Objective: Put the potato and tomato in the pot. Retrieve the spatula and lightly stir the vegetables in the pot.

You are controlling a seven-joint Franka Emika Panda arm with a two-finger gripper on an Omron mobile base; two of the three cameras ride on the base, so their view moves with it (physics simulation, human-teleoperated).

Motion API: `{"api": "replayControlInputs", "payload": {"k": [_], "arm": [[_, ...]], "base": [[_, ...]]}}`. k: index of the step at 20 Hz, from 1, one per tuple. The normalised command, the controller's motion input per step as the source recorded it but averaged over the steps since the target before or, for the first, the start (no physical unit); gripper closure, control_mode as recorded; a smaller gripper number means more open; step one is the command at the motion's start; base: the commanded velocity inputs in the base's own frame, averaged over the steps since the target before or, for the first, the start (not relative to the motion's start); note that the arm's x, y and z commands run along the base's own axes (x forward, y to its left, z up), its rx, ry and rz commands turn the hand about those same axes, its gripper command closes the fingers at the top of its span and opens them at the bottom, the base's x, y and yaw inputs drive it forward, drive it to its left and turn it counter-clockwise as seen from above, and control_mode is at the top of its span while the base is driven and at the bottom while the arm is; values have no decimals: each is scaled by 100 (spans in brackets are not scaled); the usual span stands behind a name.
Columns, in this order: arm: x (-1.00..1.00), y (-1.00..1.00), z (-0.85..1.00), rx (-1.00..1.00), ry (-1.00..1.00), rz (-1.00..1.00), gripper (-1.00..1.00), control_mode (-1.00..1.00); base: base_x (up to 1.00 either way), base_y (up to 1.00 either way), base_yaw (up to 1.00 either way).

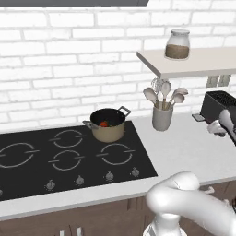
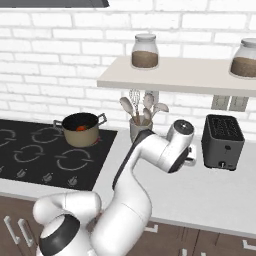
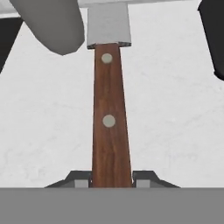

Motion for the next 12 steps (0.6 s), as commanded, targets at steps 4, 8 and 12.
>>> {"api": "replayControlInputs", "payload": {"k": [4,8,12], "arm": [[-79,100,95,6,7,0,100,-100],[-65,100,82,18,20,0,100,-100],[-53,100,71,24,22,-3,100,-100]], "base": [[0,0,0],[0,0,0],[0,0,0]]}}
